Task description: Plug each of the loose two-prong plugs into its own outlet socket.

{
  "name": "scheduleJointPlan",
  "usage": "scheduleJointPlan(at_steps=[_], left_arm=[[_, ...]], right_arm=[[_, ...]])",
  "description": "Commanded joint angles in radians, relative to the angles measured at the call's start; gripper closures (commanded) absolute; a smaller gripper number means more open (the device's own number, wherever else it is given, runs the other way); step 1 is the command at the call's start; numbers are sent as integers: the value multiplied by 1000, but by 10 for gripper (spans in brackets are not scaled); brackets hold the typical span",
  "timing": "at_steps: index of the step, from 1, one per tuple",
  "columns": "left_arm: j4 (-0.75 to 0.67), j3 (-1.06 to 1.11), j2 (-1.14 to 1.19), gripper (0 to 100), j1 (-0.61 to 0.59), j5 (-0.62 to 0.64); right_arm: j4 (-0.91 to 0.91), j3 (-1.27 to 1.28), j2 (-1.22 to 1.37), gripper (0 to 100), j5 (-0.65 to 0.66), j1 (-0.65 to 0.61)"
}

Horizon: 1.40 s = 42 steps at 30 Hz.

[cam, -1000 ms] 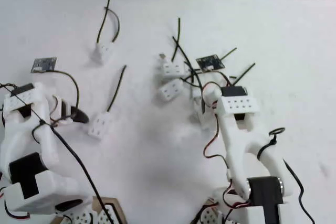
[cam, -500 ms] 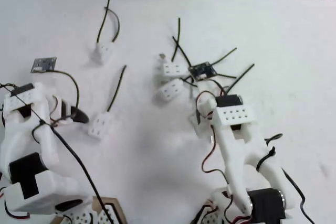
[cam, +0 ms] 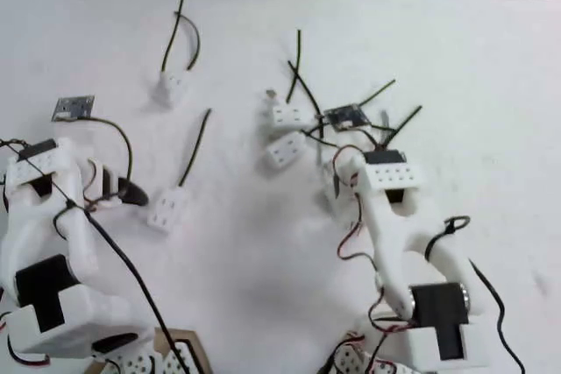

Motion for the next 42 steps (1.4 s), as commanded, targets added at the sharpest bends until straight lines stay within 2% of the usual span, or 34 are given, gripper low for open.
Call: scheduleJointPlan(at_steps=[1,5,14,21,42], left_arm=[[-9,0,-38,646,-5,2],[-9,0,-38,646,-5,2],[-9,0,-38,646,-5,2],[-9,0,-38,646,-5,2],[-9,0,-38,646,-5,2]], right_arm=[[-18,-11,35,884,11,8],[-18,-11,35,922,11,10],[-8,-9,42,921,11,65],[67,-12,42,875,5,79],[16,-17,44,872,-25,94]])
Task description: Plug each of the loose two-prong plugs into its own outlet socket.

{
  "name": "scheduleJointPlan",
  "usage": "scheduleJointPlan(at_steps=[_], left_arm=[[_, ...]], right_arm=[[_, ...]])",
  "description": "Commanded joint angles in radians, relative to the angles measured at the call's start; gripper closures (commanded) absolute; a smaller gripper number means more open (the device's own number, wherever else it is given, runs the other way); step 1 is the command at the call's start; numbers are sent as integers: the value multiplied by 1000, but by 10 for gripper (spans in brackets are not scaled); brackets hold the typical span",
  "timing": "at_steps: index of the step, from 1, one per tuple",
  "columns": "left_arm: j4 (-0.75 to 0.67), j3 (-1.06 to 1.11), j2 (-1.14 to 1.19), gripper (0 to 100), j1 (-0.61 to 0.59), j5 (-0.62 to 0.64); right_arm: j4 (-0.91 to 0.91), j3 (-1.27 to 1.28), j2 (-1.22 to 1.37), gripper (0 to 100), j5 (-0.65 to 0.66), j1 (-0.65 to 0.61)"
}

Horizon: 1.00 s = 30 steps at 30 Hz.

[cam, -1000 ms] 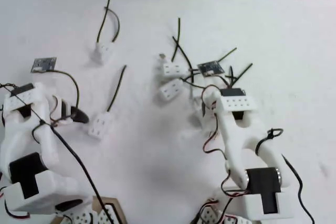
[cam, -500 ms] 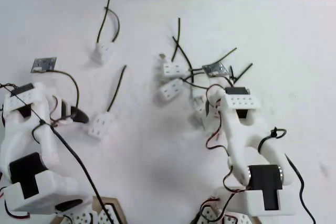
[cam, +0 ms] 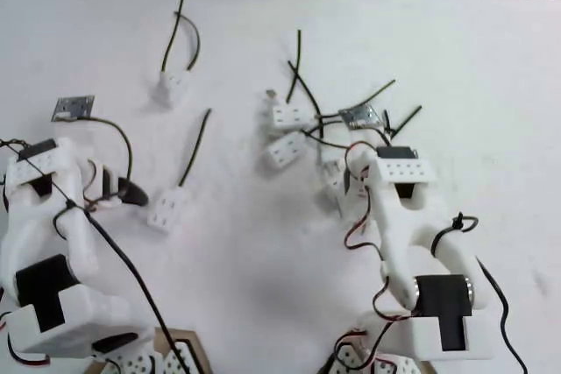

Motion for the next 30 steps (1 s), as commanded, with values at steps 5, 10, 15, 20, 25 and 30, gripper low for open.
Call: scheduleJointPlan(at_steps=[5,10,15,20,25,30], left_arm=[[-9,0,-38,646,-5,2],[-9,0,-38,646,-5,2],[-9,0,-38,646,-5,2],[-9,0,-38,646,-5,2],[-9,0,-38,646,-5,2],[-9,0,-38,646,-5,2]], right_arm=[[2,-37,1,872,-40,-10],[68,-61,1,836,-94,-70],[84,-63,1,809,-104,-77],[84,-64,-10,809,-109,-58],[85,-101,-10,809,-110,12],[113,-152,-10,828,-137,27]])
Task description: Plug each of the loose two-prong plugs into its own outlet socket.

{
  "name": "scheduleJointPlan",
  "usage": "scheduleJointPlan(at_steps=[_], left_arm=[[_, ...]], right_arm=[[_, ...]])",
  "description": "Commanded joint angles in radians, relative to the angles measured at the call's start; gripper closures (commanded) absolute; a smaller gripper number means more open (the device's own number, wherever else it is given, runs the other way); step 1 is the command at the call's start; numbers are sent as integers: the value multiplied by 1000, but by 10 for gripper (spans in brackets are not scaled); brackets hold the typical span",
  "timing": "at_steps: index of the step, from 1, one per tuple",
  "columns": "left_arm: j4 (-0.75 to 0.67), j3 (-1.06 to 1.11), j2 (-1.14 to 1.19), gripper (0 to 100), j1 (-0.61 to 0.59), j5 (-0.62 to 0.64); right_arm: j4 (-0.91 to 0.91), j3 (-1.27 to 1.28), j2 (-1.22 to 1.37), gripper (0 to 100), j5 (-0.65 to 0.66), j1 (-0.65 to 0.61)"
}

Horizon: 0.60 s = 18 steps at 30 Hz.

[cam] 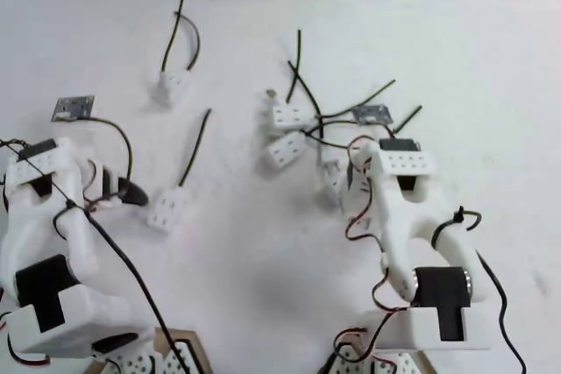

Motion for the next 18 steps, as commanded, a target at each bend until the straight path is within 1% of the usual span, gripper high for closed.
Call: scheduleJointPlan(at_steps=[1,6,9,15,18], left_arm=[[-9,0,-38,646,-5,2],[-9,0,-38,646,-5,2],[-9,0,-38,646,-5,2],[-9,0,-38,646,-5,2],[-9,0,-38,646,-5,2]], right_arm=[[48,-77,-18,839,-29,10],[176,-190,-18,847,-34,18],[213,-218,-8,847,-34,21],[142,-206,2,847,-34,61],[93,-178,64,847,-34,53]])
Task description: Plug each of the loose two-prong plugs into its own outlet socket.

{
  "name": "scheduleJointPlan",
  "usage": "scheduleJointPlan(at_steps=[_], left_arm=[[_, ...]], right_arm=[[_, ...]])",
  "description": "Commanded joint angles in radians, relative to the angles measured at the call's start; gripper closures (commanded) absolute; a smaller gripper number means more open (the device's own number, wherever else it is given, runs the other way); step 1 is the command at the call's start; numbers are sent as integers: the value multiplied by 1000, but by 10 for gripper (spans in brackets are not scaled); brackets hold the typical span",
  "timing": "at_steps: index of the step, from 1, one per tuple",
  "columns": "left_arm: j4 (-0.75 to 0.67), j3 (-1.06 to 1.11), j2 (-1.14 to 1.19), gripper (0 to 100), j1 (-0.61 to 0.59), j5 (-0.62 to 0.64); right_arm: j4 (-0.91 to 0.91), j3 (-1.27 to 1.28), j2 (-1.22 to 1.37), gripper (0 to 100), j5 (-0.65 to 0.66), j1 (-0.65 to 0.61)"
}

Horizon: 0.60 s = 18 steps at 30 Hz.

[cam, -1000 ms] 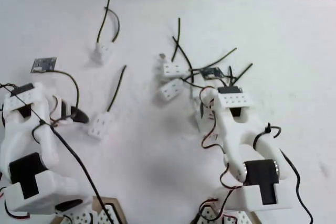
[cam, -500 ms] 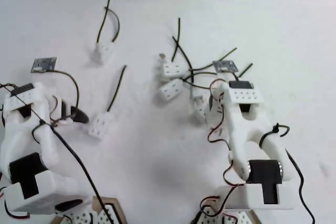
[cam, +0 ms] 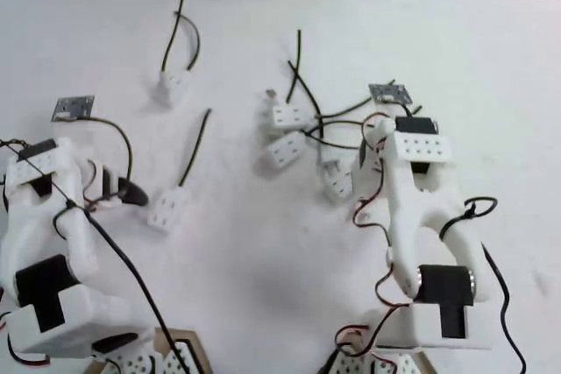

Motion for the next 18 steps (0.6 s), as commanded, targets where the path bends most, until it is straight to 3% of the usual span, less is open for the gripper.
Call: scheduleJointPlan(at_steps=[1,14,18], left_arm=[[-9,0,-38,646,-5,2],[-9,0,-38,646,-5,2],[-9,0,-38,646,-5,2]], right_arm=[[-53,0,58,847,-8,-4],[-97,-94,277,851,-72,-84],[-102,-95,277,920,-72,-101]])
